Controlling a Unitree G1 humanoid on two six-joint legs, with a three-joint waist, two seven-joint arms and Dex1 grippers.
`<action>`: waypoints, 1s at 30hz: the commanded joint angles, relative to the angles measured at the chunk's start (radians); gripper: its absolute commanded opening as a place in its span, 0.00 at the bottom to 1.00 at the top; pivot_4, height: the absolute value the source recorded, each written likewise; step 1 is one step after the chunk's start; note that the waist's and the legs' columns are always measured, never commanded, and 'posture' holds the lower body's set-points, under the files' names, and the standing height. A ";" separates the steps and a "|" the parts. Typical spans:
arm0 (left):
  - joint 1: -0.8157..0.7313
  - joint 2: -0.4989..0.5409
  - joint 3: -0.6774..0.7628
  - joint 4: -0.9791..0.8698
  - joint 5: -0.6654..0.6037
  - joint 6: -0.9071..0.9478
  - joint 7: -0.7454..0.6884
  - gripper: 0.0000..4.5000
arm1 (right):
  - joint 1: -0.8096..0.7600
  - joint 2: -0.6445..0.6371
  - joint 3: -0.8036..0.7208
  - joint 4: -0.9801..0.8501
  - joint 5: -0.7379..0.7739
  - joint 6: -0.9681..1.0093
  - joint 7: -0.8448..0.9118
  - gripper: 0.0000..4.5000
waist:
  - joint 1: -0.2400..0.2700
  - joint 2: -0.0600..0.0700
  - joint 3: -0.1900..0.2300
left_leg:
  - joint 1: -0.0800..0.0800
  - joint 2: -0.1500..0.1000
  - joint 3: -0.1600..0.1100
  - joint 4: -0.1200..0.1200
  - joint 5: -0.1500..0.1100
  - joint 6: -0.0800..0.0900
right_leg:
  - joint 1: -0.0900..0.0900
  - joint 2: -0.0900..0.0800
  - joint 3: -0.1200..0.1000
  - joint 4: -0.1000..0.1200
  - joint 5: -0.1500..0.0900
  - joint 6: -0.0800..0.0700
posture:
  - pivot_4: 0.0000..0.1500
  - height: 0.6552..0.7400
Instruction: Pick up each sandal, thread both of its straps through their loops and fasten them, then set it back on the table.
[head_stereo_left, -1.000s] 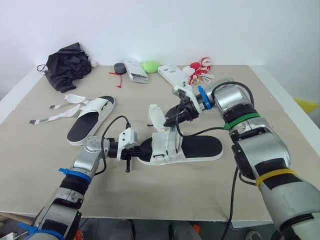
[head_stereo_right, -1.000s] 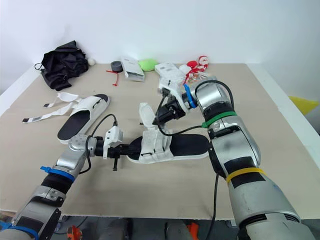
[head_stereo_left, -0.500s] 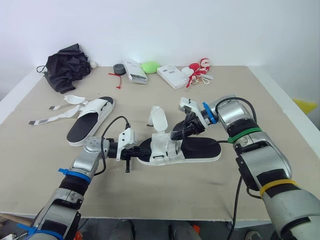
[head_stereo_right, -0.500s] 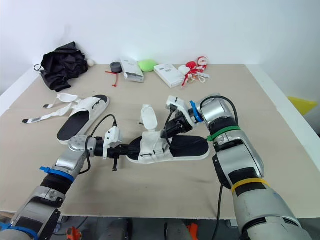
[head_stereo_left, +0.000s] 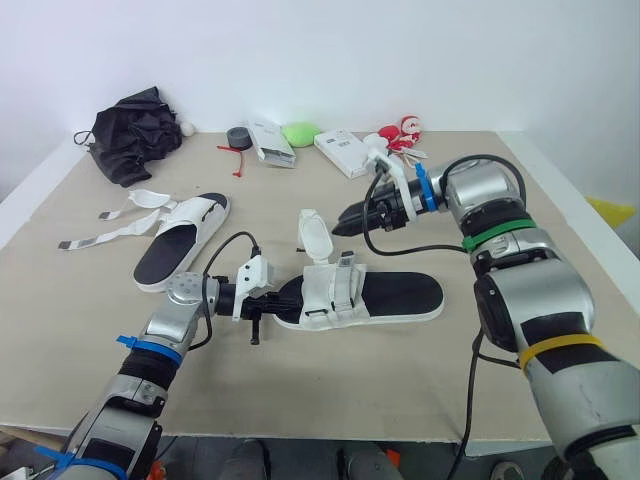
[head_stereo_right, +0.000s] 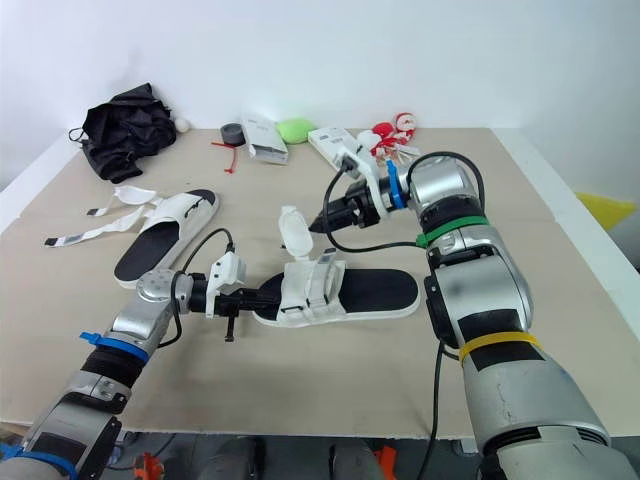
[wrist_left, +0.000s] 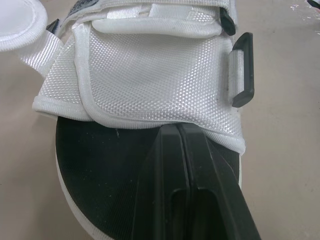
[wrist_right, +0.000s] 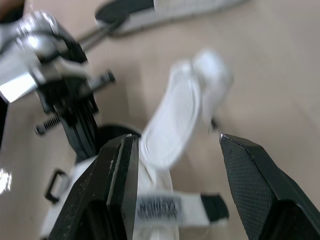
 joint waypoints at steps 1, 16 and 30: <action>0.060 0.004 -0.090 0.103 0.091 0.051 -0.003 0.00 | -0.021 0.035 -0.003 0.041 -0.009 -0.027 -0.037 0.63 | 0.000 0.000 0.000 | 0.000 0.000 0.000 0.000 0.000 0.000 | 0.000 0.000 0.000 0.000 0.000 0.000 | 1.00 0.98; 0.081 0.016 -0.085 0.080 0.088 0.058 0.005 0.00 | -0.030 0.138 -0.025 0.105 0.006 -0.040 -0.059 0.63 | 0.000 0.000 0.000 | 0.000 0.000 0.000 0.000 0.000 0.000 | 0.000 0.000 0.000 0.000 0.000 0.000 | 1.00 0.98; 0.095 0.011 -0.083 0.069 0.081 0.066 0.012 0.00 | -0.070 0.197 -0.182 0.143 0.098 -0.021 -0.221 0.58 | -0.001 0.000 0.000 | 0.000 0.000 0.000 0.000 0.000 0.000 | 0.000 0.000 0.000 0.000 0.000 0.000 | 1.00 0.98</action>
